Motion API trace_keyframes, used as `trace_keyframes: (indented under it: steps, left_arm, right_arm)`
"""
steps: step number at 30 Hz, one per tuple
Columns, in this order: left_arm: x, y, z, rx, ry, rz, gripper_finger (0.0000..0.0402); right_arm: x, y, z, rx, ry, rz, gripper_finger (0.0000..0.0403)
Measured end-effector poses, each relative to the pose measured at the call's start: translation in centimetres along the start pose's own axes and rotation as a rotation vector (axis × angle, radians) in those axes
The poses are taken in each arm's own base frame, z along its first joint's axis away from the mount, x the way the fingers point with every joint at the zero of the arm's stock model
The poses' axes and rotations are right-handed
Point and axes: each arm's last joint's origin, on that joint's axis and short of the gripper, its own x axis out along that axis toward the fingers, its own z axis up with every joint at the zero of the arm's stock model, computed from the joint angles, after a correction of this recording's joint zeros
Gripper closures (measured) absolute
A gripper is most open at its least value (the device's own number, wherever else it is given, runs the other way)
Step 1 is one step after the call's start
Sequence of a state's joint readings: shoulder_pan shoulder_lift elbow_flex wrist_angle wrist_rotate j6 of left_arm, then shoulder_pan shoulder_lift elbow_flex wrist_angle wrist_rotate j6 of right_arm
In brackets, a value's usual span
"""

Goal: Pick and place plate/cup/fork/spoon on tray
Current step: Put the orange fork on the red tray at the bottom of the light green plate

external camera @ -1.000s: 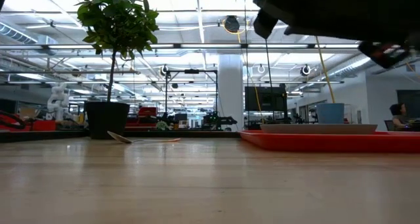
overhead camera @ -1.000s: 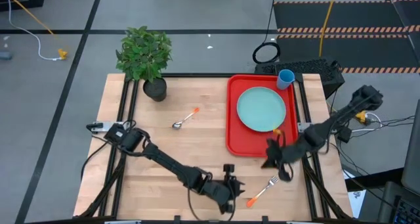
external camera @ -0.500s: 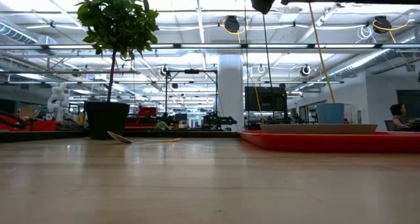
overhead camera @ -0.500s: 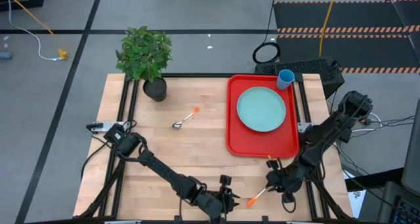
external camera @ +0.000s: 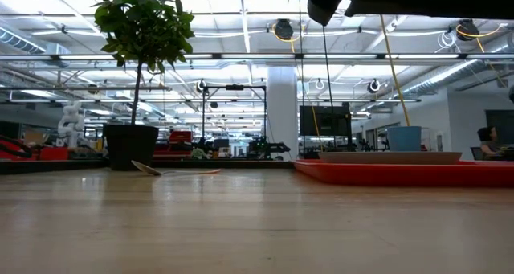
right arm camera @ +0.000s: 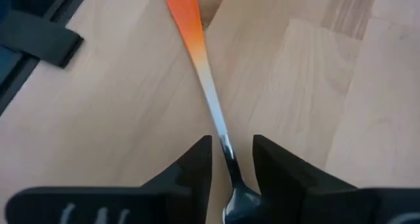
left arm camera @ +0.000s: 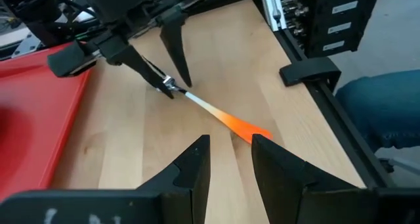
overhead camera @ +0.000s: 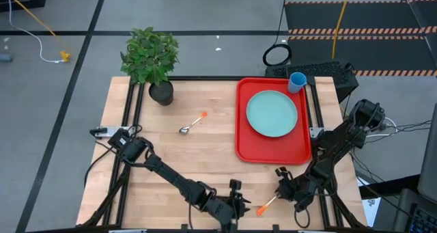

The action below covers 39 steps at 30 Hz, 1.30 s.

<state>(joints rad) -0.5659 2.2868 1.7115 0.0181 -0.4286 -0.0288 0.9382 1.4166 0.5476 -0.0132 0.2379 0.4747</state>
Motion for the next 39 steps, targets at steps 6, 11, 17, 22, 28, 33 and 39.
trace_keyframes:
  steps: [6,11,17,22,28,33,39]
  left_arm:
    - [0.0,0.0,0.0,0.0,-0.001,-0.001,0.0286]
    - [0.0,0.0,0.0,-0.001,-0.001,-0.001,0.0286]
    - [-0.1,0.0,0.1,0.049,-0.002,0.0,0.0286]
    - [-1.6,0.9,2.0,0.037,-0.046,0.028,0.0286]
    - [-3.6,3.0,4.2,0.011,-0.044,0.054,0.0286]
    - [-5.2,4.8,5.8,0.0,-0.065,0.08,0.0286]
    - [-6.1,6.8,6.9,-0.014,-0.086,0.108,0.0256]
  right_arm:
    - [0.7,0.0,-0.4,-0.024,0.032,-0.013,0.0337]
    - [0.8,0.0,-0.4,-0.028,0.025,-0.021,0.0386]
    - [0.3,-0.1,0.1,-0.034,-0.035,-0.044,0.0391]
    - [-0.6,-0.6,1.2,-0.001,-0.108,-0.077,0.0399]
    - [-2.1,-1.3,3.5,0.027,-0.193,-0.146,0.04]
    - [-3.3,-2.2,5.8,0.04,-0.186,-0.239,0.04]
    - [-4.4,-4.1,8.2,0.091,-0.124,-0.324,0.04]
